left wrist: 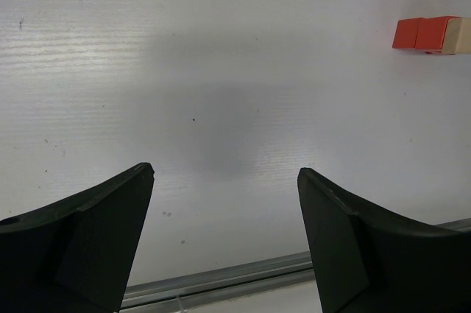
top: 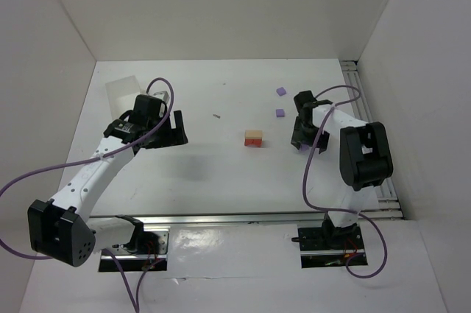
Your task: Build the wood block tower
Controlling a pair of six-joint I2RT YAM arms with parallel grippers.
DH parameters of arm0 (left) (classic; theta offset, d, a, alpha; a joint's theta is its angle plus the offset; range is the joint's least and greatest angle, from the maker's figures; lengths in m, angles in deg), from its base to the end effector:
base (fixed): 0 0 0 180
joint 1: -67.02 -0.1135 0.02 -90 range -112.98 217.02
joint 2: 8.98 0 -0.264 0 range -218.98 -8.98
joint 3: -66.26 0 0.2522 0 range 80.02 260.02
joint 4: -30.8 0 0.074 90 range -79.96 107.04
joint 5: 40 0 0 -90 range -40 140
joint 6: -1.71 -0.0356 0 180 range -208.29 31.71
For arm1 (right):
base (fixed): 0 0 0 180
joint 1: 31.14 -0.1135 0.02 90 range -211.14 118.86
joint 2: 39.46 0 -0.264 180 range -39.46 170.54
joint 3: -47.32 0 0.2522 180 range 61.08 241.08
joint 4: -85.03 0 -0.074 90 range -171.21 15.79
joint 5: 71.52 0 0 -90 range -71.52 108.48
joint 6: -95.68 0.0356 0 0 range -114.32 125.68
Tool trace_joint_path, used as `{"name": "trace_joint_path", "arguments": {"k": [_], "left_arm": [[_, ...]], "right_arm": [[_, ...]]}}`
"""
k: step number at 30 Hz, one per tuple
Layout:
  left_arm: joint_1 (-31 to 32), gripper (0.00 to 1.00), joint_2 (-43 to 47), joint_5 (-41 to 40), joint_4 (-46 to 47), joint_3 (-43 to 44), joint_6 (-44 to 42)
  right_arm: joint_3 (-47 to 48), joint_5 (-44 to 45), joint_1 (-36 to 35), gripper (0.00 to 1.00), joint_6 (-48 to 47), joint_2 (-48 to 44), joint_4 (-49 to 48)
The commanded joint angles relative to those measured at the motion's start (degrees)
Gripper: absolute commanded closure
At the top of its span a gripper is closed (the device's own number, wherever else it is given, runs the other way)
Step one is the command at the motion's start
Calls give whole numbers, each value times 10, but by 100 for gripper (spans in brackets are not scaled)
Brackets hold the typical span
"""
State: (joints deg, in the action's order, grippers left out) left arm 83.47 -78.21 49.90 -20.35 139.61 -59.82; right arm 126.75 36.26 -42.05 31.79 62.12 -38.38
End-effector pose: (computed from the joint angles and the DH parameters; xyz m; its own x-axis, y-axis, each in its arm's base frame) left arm 0.2423 -0.0715 0.2983 -0.7513 -0.2752 -0.5998 -0.0866 0.9422 -0.3238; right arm 0.3238 0.0513 0.1712 -0.9183 0.2498 -0.3071 0.3146 0.9314 -0.1830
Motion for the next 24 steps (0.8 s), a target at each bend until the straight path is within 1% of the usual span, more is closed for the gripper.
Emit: {"name": "trace_joint_path", "arguments": {"k": [1, 3, 7, 9, 11, 12, 15, 24], "left_arm": [[2, 8, 5, 5, 5, 18, -6], [2, 8, 5, 5, 5, 18, -6], [2, 8, 5, 5, 5, 24, -6], [2, 8, 5, 5, 5, 24, -6], [2, 8, 5, 5, 5, 24, -6], [2, 8, 5, 5, 5, 24, -6], [2, 8, -1, 11, 5, 24, -6], [7, 8, -1, 0, 5, 24, -6]], "right_arm": [[-6, 41, 27, 19, 5, -15, -11], [-12, 55, 44, 19, 5, -22, -5], [-12, 75, 57, 20, 5, -59, -5], [-17, 60, 57, 20, 5, -74, -12], [-17, 20, 57, 20, 5, -100, -37], [-17, -10, 57, 19, -5, -108, -47], [-23, -43, 52, 16, -11, -127, -78], [-23, -50, 30, 16, -6, -57, -116]]}}
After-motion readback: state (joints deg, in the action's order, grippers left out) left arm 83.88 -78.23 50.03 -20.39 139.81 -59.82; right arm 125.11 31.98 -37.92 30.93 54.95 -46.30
